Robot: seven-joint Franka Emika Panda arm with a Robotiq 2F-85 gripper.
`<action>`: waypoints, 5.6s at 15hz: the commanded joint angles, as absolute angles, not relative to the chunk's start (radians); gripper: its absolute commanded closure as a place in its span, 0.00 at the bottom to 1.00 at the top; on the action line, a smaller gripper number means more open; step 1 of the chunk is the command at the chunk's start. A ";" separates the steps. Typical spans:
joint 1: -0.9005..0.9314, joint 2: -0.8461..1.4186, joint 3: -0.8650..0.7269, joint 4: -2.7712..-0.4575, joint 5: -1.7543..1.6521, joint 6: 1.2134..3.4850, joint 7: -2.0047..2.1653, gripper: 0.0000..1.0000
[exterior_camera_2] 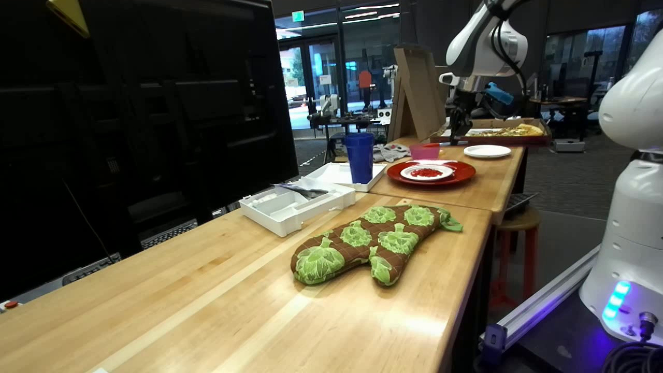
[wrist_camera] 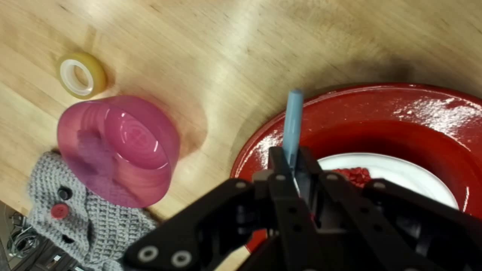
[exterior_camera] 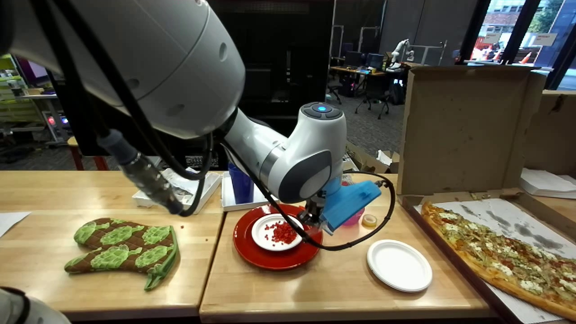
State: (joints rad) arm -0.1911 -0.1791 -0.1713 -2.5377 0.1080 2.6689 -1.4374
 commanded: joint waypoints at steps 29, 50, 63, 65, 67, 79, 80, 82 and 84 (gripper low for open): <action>-0.124 0.024 -0.181 -2.381 0.302 2.576 -1.453 0.97; -0.167 0.076 -0.140 -2.323 0.293 2.520 -1.439 0.14; -0.198 -0.110 -0.185 -2.458 0.319 2.533 -1.533 0.00; -0.196 -0.145 -0.211 -2.484 0.337 2.537 -1.563 0.00; -0.193 -0.166 -0.241 -2.498 0.362 2.527 -1.592 0.00; -0.199 -0.161 -0.365 -2.550 0.623 2.632 -1.565 0.00; -0.201 -0.162 -0.370 -2.555 0.656 2.641 -1.573 0.00; -0.204 -0.167 -0.378 -2.562 0.690 2.662 -1.568 0.00; -0.218 -0.178 -0.375 -2.573 0.658 2.693 -1.528 0.00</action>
State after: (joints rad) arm -0.2038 -0.1375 -0.3759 -2.5410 0.6655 2.6467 -1.5617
